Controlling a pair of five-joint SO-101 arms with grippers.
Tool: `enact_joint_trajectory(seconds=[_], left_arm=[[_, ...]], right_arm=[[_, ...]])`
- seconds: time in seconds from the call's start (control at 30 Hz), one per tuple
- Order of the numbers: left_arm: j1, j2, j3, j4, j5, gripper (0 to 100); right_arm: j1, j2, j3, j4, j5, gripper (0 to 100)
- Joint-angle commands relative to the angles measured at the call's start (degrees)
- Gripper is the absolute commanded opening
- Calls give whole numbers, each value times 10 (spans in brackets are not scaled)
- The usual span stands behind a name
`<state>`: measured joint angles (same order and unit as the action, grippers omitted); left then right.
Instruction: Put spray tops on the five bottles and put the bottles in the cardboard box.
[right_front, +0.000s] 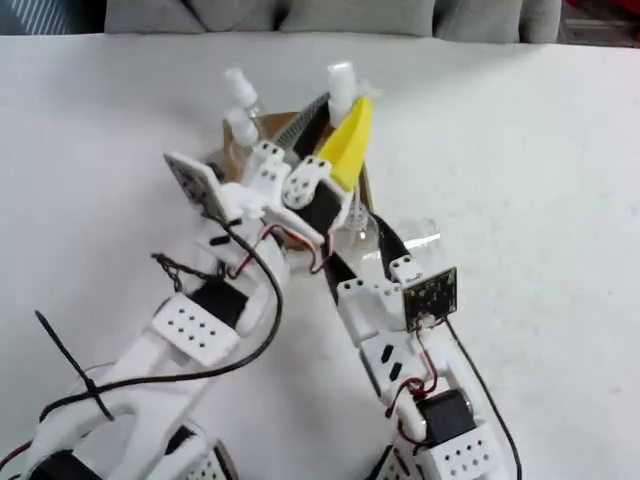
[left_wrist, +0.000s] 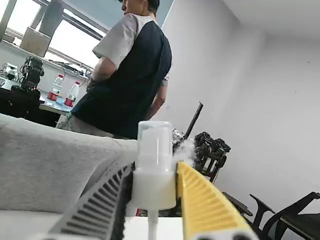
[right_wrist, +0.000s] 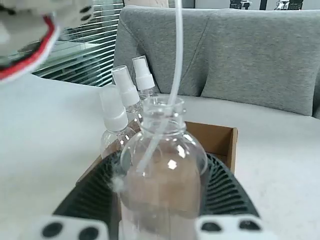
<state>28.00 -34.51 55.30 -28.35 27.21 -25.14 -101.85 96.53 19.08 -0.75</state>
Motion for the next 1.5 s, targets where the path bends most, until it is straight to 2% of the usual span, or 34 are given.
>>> enact_joint_trajectory(seconds=[0.0,0.13,0.33,0.57,0.83,1.07,1.47], left_arm=[[4,-6,12,-20,1,20],[5,-13,24,-19,1,20],[7,-98,81,-11,1,20],[57,-163,104,118,1,20],[56,-179,105,203,1,20],[56,-185,122,204,0,20],[58,-309,214,207,0,20]], right_arm=[[-4,-3,4,0,-3,34],[-2,-3,4,0,-3,34],[-2,-3,4,0,-3,34],[-1,-3,4,0,-3,34],[0,-3,4,1,-3,34],[1,-3,4,17,-3,34],[1,-3,4,15,-3,34]])
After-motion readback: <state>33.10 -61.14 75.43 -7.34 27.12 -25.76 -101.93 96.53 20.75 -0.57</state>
